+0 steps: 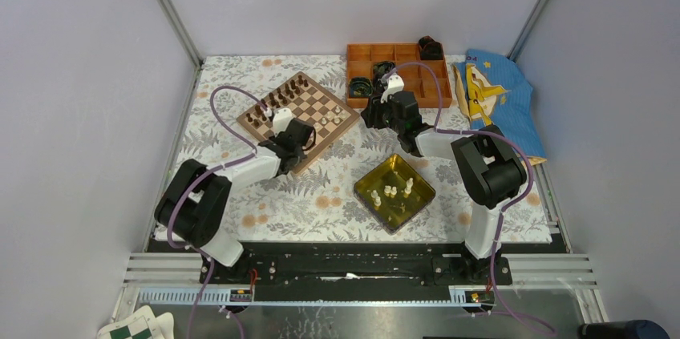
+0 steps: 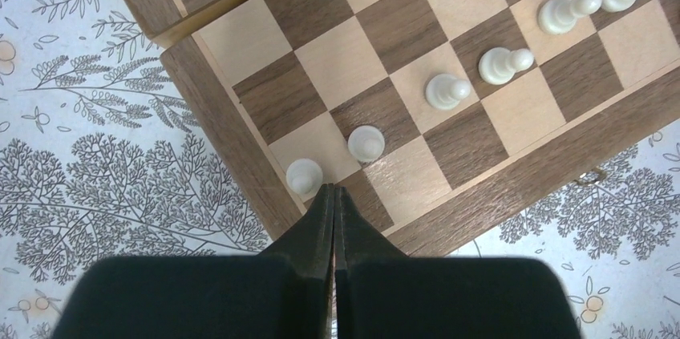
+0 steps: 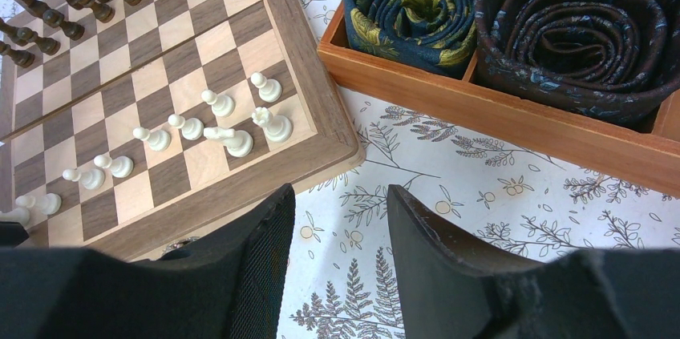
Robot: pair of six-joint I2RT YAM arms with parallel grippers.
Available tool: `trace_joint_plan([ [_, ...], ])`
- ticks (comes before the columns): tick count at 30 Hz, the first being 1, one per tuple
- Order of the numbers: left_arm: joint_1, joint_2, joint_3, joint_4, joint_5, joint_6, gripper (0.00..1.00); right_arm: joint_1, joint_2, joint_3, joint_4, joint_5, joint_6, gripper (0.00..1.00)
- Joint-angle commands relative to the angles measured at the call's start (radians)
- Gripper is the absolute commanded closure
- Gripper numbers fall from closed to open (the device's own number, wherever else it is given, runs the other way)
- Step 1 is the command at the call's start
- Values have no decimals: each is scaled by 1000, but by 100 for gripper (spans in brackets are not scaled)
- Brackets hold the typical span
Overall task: Set up the chess pieces on the board
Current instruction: Adjust the chess piece on the chessboard.
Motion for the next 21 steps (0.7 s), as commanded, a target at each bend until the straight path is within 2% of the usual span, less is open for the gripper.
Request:
trace_joint_plan([
  [1,-4,20,40,63,-44,10,100,-8,-19,17,59,-14,4,47],
  [21,23,62,73,89,-36,35,100,-7,-1,30,51,-11,-2,47],
])
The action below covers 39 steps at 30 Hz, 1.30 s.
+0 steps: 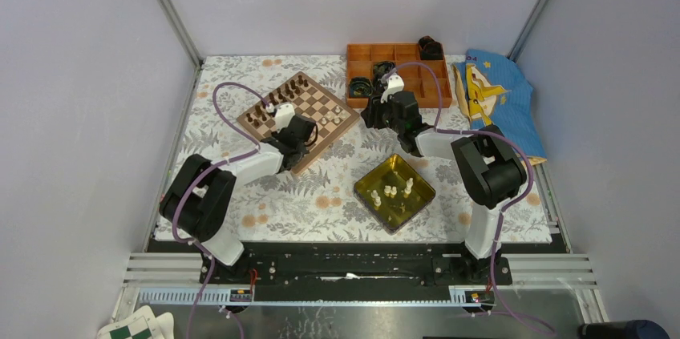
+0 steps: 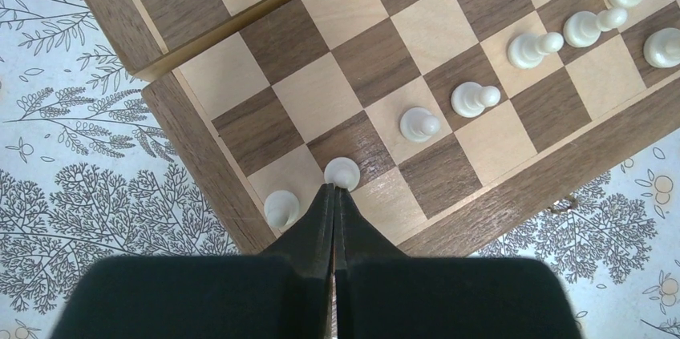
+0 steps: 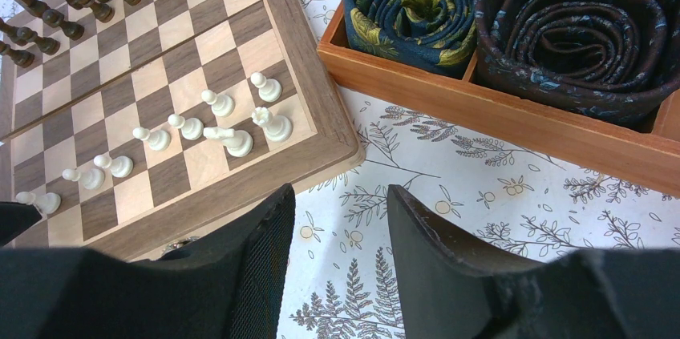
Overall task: Set up the chess pieces on the board
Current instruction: Adjust the chess piece on the chessboard, then pick up the chess piece from the storage box.
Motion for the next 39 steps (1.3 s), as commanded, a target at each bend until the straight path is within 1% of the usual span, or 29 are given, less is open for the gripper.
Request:
trace_joint_plan([
  [1,14,16,32,47,-23,21,100,-8,1,30,51,-12,-2,47],
  [16,18,9,38,39,4,18,100,-9,4,36,48,-15,-1,47],
  [21,13,-26,1,35,25,-2,100,-8,0,33,49,-16,-2,47],
  [26,-17,-72,-22,18,16,-19,100,-8,-10,33,45,-15,-6,47],
  [37,-81,-181,31,-49,-17,-5,100,13,-63,36,5,-9,-41,46],
  [39,-85,-208,36,-52,-19,0,93,25,-75,38,-7,0,-53,46],
])
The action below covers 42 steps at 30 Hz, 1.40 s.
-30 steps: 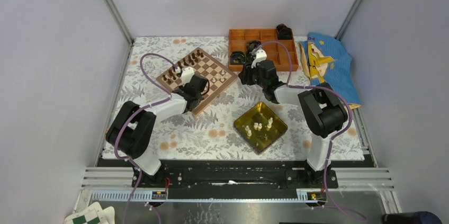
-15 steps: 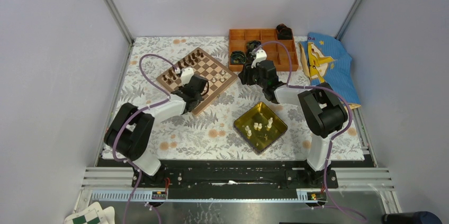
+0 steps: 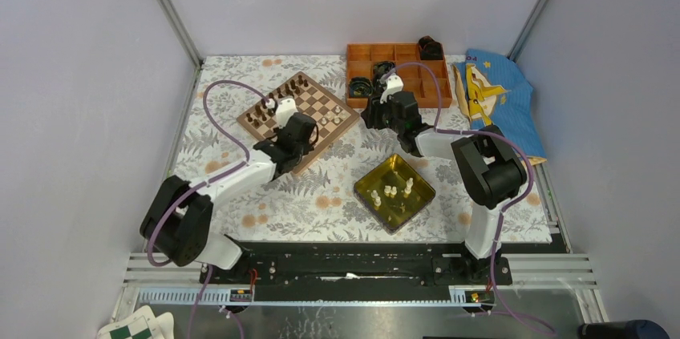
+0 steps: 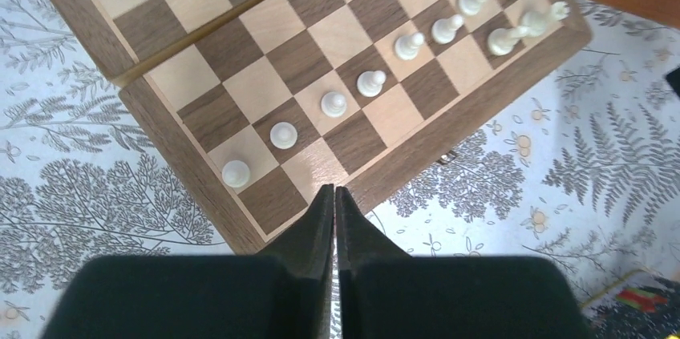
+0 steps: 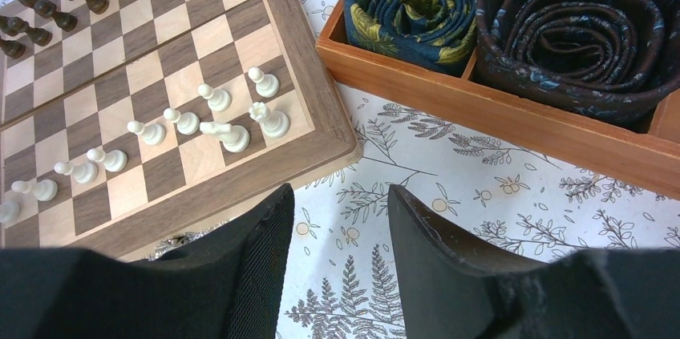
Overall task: Set up the chess pieces on the board
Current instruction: Pick up the chess piece from the storage box.
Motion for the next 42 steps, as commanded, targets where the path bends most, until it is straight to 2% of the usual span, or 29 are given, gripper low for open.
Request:
trace_joint_plan([
  [1,-13,-76,38,-22,-35,10,89,24,-81,39,-3,3,-40,46],
  [7,-16,-169,45,-26,-38,37,50,31,-101,43,-33,-6,-41,44],
  [12,-16,-221,46,-28,-25,57,26,38,-118,41,-58,-18,-40,41],
  [18,-16,-263,38,-27,-9,62,9,49,-149,38,-113,-29,-42,33],
  [25,-16,-311,7,-25,5,68,1,86,-206,15,-230,1,-52,29],
  [42,-16,-438,-81,-33,64,15,1,190,-447,-137,-491,180,-5,27],
])
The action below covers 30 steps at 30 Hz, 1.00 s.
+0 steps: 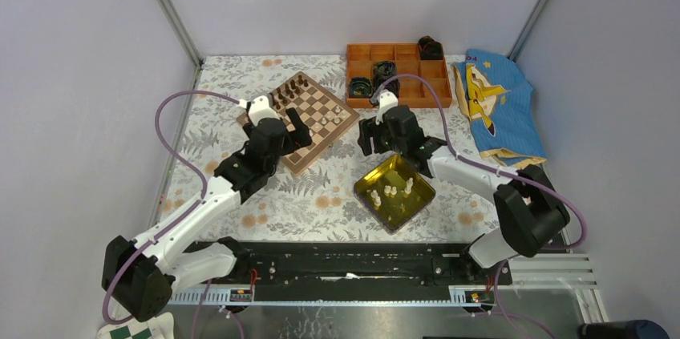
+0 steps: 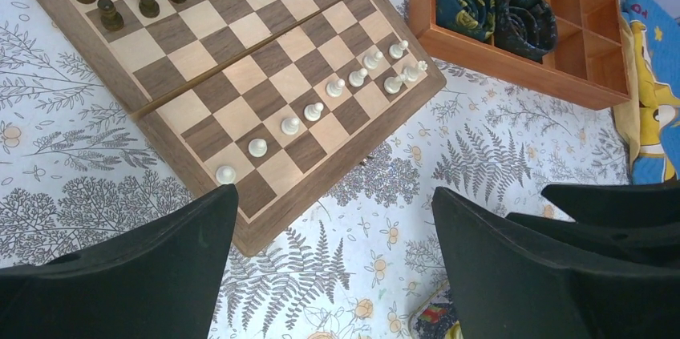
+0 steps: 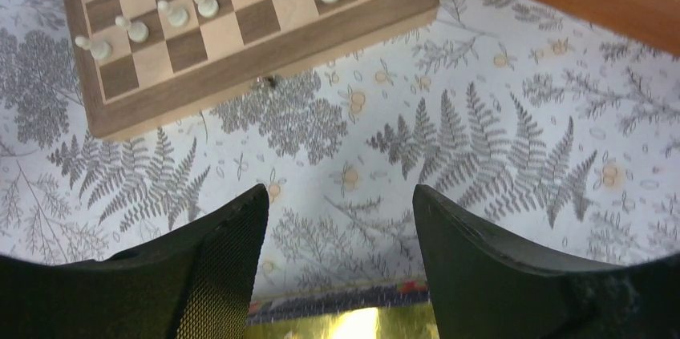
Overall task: Set up the chess pieces on the board
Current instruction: Pick up the chess piece from the storage box.
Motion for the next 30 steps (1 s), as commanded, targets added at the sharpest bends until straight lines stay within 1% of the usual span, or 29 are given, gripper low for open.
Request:
trace_joint_plan([
  [1,-5,-46,-32,2,19,-15,1,28,-95,-40,-81,74,38,27],
  [11,-6,-78,-46,9,44,-18,1,117,-216,-150,-220,114,102,29],
  [17,-8,-82,-54,19,49,-21,1,164,-263,-199,-262,138,127,31],
  [30,-10,-70,-61,30,55,-25,1,228,-262,-210,-317,169,137,37],
])
